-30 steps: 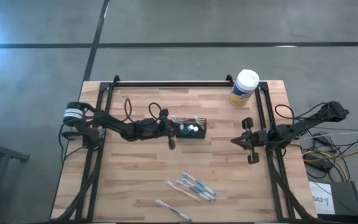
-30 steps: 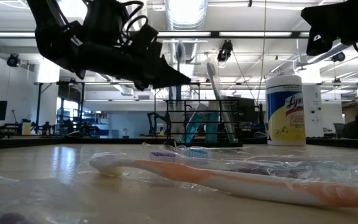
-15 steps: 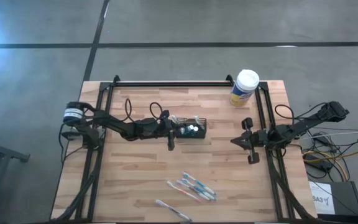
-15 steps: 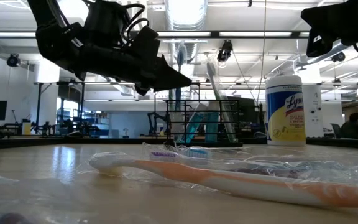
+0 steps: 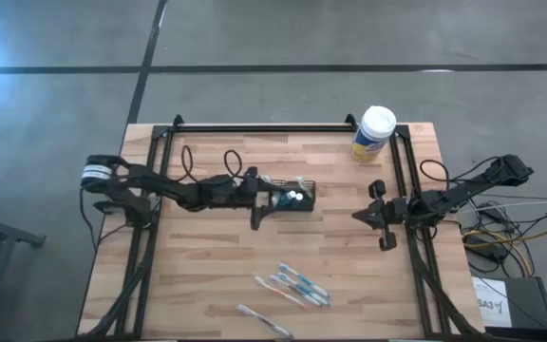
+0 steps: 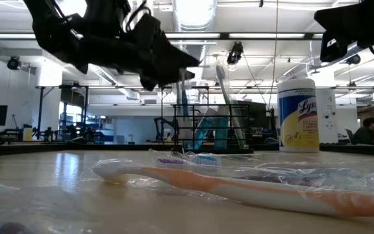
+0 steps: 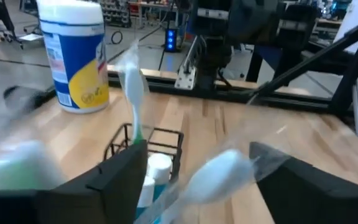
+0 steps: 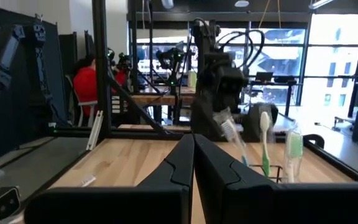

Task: Pick & Place toothbrushing station
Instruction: Put the right blue toothbrush into the black wire organizer

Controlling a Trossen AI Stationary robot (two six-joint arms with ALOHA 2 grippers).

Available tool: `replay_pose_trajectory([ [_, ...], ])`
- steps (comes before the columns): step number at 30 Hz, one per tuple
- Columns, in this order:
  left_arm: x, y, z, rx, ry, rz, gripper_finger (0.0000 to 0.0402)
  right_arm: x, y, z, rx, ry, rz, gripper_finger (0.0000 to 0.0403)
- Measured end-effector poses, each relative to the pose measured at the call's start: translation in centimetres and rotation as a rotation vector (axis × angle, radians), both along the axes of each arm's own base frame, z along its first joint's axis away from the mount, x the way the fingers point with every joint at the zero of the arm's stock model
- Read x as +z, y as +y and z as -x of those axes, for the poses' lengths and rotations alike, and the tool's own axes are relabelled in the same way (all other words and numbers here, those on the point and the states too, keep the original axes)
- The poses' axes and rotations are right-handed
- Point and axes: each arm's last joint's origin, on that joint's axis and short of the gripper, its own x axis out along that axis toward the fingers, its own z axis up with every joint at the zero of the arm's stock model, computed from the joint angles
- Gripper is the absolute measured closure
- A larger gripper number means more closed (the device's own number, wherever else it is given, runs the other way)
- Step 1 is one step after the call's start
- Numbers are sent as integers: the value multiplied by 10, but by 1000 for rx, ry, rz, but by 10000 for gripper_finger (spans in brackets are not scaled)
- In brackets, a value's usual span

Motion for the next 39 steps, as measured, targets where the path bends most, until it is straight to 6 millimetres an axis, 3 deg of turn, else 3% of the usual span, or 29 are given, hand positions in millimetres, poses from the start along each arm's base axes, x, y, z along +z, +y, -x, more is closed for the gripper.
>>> replay_pose_trajectory([
  [8, 43, -4, 37, -61, 61, 12, 96, 0, 0, 0, -1, 3, 7, 394],
  [15, 85, -9, 100, -134, 81, 52, 100, -3, 0, 0, -1, 28, 17, 394],
  [19, 96, -10, 140, -128, 91, 28, 128, -3, 0, 0, -2, 30, 25, 394],
  [22, 87, -12, 165, -131, 93, 32, 198, -3, 0, 0, -4, 29, 33, 394],
  [27, 65, -13, 185, -132, 62, 53, 373, -3, 0, 0, -2, 29, 18, 394],
  [39, -2, -12, 197, -110, 58, -53, 396, -4, 0, -1, 12, 46, -83, 394],
])
